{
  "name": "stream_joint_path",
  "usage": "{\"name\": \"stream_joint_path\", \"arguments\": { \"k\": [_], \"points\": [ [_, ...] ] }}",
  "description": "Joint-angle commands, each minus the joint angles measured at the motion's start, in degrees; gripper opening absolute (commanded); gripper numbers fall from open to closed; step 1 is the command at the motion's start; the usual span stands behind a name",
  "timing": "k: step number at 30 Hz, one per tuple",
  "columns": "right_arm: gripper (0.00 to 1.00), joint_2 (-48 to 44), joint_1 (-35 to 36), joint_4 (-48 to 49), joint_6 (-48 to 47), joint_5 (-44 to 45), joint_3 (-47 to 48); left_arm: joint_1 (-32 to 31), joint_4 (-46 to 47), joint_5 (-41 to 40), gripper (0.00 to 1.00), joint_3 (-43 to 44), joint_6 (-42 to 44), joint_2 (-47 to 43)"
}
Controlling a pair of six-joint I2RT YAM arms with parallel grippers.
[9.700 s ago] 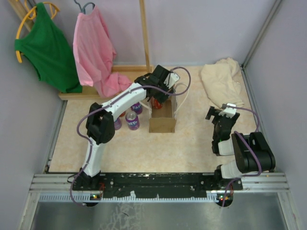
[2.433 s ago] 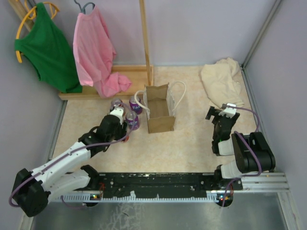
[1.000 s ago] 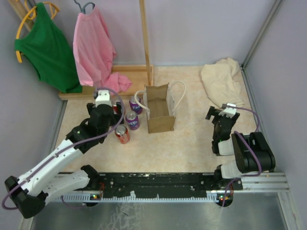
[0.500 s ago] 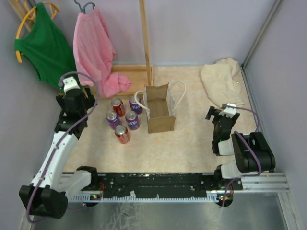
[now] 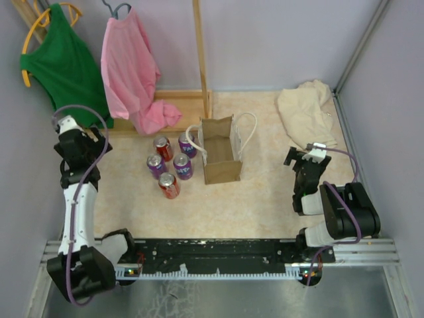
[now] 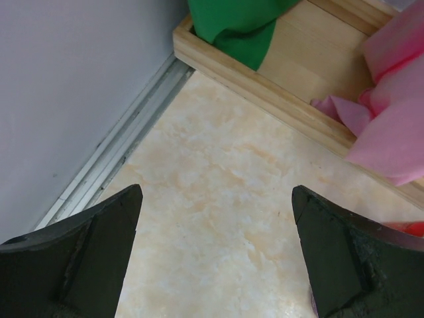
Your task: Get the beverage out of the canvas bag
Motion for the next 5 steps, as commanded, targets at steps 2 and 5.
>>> {"name": "stream_joint_path", "arguments": {
  "k": [2, 5],
  "points": [
    [0.99, 0.23, 0.43, 2.35, -0.64, 1.11, 0.81, 0.36, 2.41, 4.86, 1.0, -0.94, 0.94, -1.41],
    [0.99, 0.23, 0.45, 2.44, -0.71, 1.01, 0.78, 0.34, 2.43, 5.1, 1.0, -0.79, 0.97, -1.23]
  ]
}}
